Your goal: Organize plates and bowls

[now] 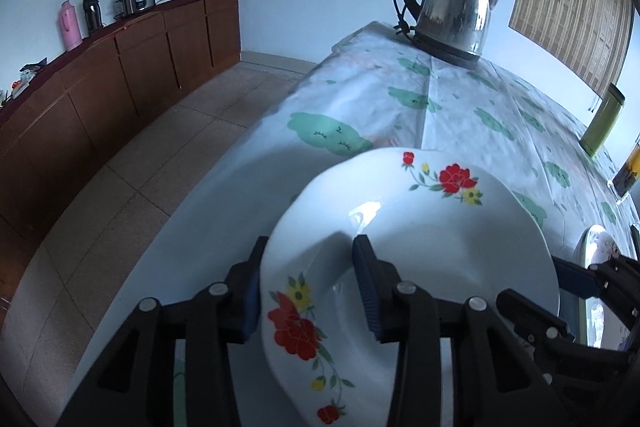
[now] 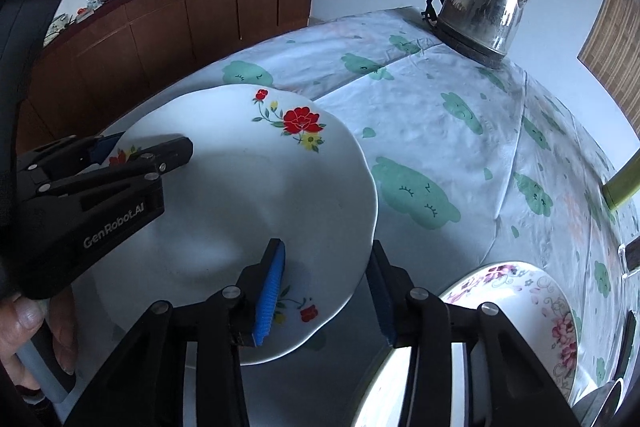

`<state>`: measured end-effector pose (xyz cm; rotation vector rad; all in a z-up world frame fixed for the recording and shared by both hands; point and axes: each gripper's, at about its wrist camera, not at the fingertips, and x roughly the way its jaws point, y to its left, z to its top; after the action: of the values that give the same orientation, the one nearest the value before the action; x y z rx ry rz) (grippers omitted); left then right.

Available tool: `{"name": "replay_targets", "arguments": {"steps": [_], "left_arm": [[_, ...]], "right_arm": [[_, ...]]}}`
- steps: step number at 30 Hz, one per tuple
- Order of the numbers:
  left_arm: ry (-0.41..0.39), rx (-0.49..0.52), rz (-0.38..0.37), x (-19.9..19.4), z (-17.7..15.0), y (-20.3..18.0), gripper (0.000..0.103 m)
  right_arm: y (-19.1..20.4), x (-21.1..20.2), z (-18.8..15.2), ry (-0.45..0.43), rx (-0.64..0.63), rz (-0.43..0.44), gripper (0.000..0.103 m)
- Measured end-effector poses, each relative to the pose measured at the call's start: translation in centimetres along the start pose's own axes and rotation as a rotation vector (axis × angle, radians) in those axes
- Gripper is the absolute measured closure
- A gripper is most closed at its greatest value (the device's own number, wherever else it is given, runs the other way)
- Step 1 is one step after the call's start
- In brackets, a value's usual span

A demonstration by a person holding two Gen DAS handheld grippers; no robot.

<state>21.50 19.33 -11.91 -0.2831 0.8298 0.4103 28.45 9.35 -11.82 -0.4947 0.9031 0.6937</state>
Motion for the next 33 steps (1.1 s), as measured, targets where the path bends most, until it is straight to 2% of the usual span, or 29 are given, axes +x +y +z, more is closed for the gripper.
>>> {"name": "replay_targets", "arguments": {"steps": [5,15,22,33], "left_arm": [[-0.052,0.016,0.012,-1.0,-0.1,-0.1,0.063],[-0.082,0.018,-0.012,-1.6,0.1,-0.1,0.062],[-0.073,0.013,-0.042,-1.5,0.1,-0.2,0.063],[-0.105,0.001,-0.082,-2.2,0.2,-0.1,0.063]], "right_arm": [[-0.1,-0.5,-0.3,-0.031,0.034,0.021,0.061],[-0.5,-2.4,-0.9,-0.089,0.066,0.054,0.061],[-1.0,-2.7,-1.6,-0.097,0.096,0.088,0.061],[-1.5,-4.1,-2.1,-0.142,0.13,0.13,0.061]]}}
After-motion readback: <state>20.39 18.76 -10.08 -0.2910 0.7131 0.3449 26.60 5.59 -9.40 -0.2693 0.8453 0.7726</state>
